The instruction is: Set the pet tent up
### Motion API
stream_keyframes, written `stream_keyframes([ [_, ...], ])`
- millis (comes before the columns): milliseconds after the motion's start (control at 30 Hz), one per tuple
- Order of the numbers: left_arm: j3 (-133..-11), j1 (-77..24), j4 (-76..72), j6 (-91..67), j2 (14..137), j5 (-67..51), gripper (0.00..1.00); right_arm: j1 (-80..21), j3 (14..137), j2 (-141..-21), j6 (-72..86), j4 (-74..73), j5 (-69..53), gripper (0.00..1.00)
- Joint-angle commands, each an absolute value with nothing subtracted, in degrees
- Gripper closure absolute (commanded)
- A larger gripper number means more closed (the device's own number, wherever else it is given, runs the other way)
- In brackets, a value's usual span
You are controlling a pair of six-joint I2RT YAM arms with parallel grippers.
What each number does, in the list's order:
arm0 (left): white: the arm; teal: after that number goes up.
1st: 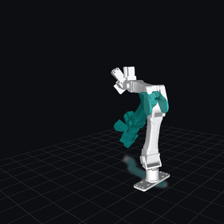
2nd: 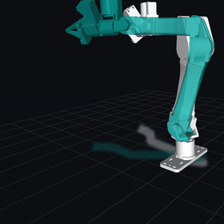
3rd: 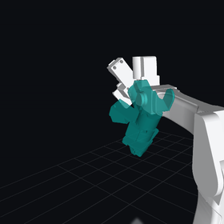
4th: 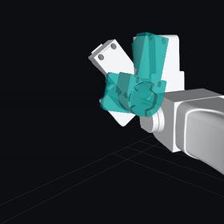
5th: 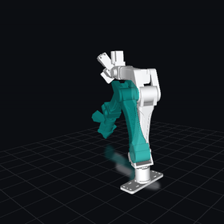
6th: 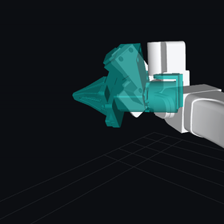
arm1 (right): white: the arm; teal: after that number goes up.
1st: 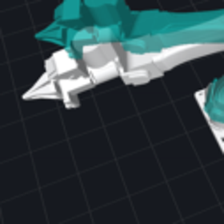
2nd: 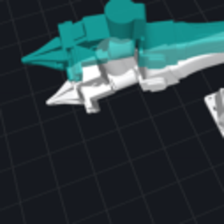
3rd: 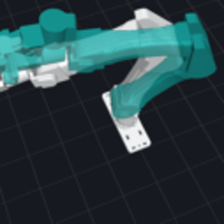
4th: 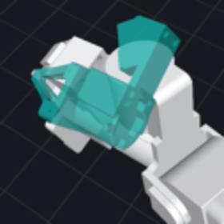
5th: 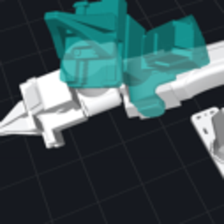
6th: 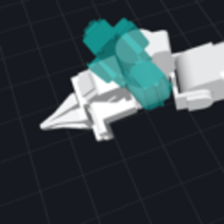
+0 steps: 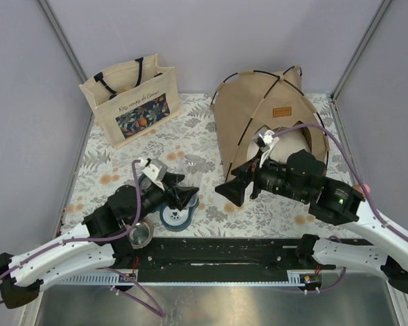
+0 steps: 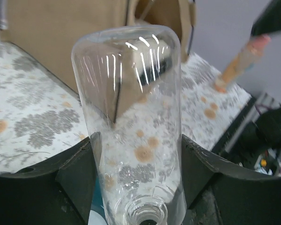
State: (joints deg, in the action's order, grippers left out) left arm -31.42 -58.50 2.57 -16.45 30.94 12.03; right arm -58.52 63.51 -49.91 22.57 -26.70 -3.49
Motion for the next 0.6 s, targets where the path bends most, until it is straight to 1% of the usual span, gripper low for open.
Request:
stream_keyframes([
  [0,-35.4,-58.9,6.7,-15.3,35.0,0.3,0.4,-58.9,70.1,-54.4,22.1,-26.6,-7.0,0.0],
  [133,-35.9,-59.1,6.3,-14.6,37.8,-4.2,0.4,-58.9,71.7,-56.6,27.0,-27.9,1.8,0.0],
  [233,-35.6,-59.2,6.4,-14.6,39.6,-5.8,0.4,-58.9,70.6,-57.3,28.8,-27.5,5.4,0.01],
  [400,-35.3,-59.7,6.1,-14.5,39.7,-6.8,0.41,-58.9,68.3,-59.9,30.6,-27.6,7.0,0.01],
  [567,-34.4,-59.9,6.2,-14.6,38.2,-7.8,0.41,-58.8,64.9,-62.7,34.0,-24.7,6.9,0.0],
])
